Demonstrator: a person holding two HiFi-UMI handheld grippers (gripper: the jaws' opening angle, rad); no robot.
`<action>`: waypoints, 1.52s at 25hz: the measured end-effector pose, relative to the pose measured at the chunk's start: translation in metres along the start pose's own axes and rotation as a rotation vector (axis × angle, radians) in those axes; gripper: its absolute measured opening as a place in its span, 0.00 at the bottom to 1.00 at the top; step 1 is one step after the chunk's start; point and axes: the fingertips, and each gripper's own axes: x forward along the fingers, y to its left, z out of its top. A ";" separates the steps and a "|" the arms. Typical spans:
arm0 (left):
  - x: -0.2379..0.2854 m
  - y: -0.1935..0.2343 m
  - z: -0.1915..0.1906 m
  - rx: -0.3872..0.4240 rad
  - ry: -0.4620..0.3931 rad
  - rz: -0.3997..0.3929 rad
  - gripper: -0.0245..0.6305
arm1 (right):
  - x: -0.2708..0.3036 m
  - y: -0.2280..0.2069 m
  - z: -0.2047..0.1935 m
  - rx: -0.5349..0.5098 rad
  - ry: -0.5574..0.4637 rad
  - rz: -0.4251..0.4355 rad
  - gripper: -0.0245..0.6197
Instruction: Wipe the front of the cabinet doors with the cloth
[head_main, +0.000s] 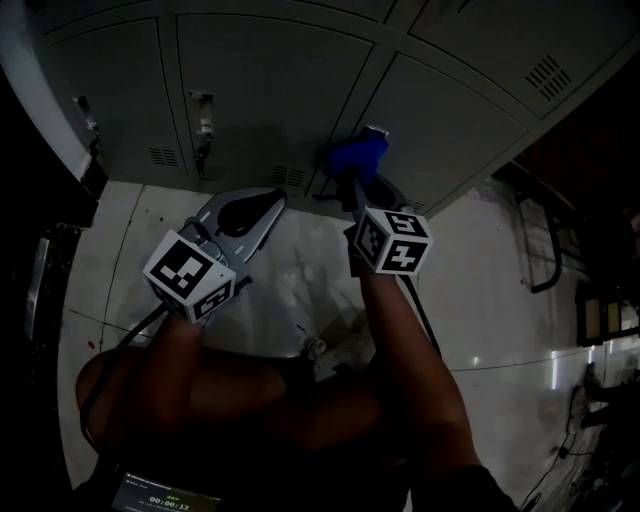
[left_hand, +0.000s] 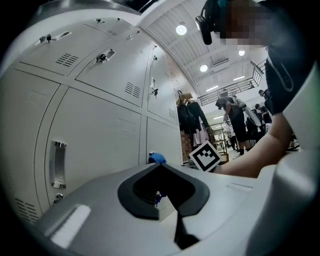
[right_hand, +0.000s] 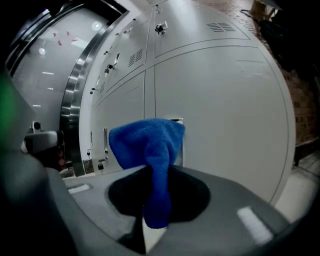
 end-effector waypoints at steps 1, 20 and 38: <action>0.000 0.000 0.000 0.000 0.000 0.000 0.04 | 0.002 -0.001 -0.005 -0.008 0.012 0.001 0.15; 0.000 -0.001 -0.001 0.001 0.004 0.000 0.05 | -0.005 -0.077 -0.041 0.164 0.090 -0.158 0.15; 0.000 -0.001 -0.001 0.000 0.002 -0.003 0.04 | -0.058 -0.182 -0.055 0.290 0.090 -0.437 0.15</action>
